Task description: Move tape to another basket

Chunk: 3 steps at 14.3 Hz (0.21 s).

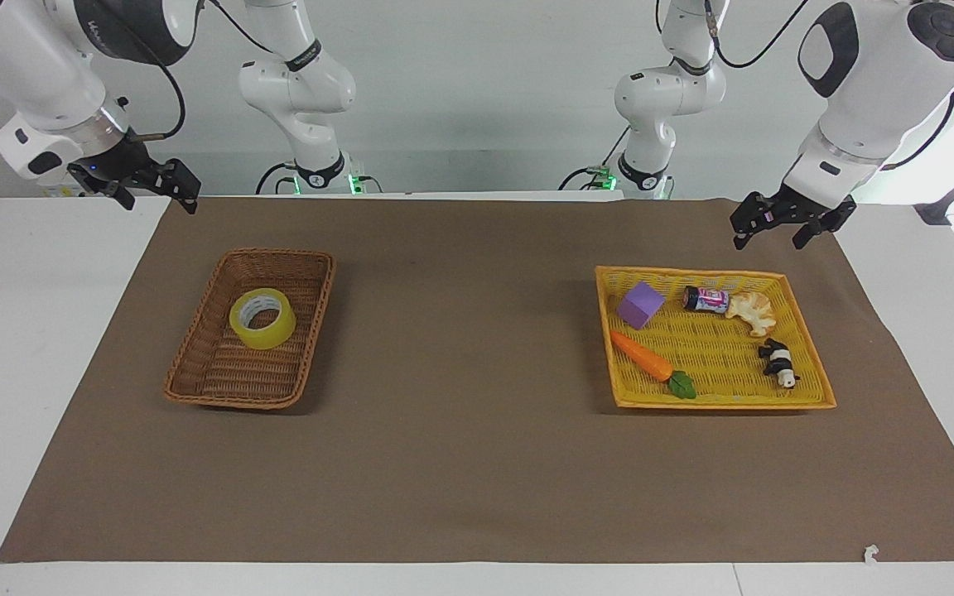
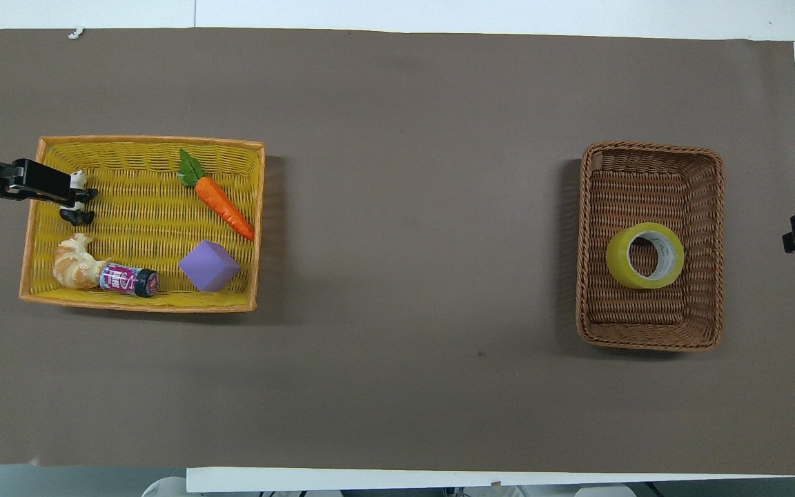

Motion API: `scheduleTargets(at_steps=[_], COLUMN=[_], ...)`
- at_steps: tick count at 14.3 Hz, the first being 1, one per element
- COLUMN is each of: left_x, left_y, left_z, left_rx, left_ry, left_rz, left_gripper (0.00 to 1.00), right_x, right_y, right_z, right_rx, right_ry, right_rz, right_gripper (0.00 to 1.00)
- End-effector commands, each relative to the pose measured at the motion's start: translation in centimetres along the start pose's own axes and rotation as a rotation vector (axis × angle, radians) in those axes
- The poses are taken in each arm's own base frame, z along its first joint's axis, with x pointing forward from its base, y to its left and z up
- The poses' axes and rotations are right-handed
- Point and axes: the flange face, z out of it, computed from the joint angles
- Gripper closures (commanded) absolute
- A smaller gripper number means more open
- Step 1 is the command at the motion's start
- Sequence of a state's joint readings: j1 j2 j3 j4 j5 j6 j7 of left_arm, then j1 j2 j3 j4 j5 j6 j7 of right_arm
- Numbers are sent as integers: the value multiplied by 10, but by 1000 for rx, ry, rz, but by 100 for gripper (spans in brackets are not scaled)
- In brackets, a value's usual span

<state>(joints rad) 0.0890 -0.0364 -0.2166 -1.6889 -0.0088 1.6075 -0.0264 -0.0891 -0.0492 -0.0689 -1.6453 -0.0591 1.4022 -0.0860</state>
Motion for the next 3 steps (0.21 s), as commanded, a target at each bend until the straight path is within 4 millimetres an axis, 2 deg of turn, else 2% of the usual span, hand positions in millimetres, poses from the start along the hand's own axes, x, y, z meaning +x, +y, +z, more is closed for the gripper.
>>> scheduleTargets(at_steps=[1, 3], left_x=[-4, -3], left_y=[-4, -2], left_z=[1, 1], left_rx=[0, 2], left_ry=[-6, -1], left_rz=[0, 3], left_gripper=[0, 0], right_x=[0, -1], right_y=[3, 3], right_z=[-4, -5], right_rx=[-14, -14], right_ry=[1, 2], right_rz=[19, 19], right_gripper=[0, 0])
